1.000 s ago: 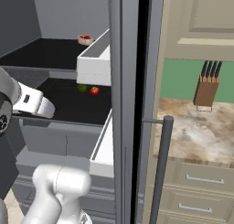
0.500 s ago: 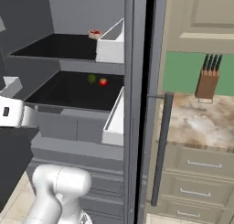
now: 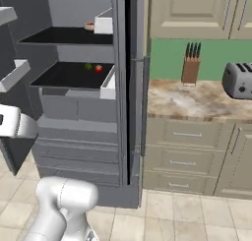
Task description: Transport the steak and tomato to the fridge. Place the steak on the rack containing meat and place the tomato on the rack containing the vegetable, ensuring meats and vegetables are on different racks.
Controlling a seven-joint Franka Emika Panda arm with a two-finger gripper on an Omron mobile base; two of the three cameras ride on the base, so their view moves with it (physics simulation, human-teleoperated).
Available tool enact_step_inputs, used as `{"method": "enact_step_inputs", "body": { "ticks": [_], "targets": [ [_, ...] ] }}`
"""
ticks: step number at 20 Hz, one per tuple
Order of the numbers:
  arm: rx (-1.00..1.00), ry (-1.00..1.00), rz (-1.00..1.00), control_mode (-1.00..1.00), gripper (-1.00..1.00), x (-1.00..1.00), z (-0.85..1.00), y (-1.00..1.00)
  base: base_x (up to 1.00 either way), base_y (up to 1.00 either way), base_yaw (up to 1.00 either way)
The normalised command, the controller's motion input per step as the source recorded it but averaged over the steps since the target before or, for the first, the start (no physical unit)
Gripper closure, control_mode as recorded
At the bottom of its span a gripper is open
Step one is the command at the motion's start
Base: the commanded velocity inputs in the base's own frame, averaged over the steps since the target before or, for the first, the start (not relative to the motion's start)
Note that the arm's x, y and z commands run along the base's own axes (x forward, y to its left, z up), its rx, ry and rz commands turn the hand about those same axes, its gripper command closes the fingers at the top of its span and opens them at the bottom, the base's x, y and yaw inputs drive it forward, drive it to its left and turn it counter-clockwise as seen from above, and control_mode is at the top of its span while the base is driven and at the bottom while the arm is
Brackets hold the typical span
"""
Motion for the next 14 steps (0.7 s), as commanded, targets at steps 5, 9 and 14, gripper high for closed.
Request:
{"method": "enact_step_inputs", "body": {
  "ticks": [5, 9, 14],
  "targets": [
    [0.00, 0.00, 0.00, 1.00, -1.00, 0.00, 0.00, 0.00, -0.05, -0.99, -0.63],
    [0.00, 0.00, 0.00, 1.00, -1.00, 0.00, 0.00, 0.00, 0.00, -0.91, -0.73],
    [0.00, 0.00, 0.00, 1.00, -1.00, 0.00, 0.00, 0.00, 0.00, -0.93, -0.75]
  ]
}}
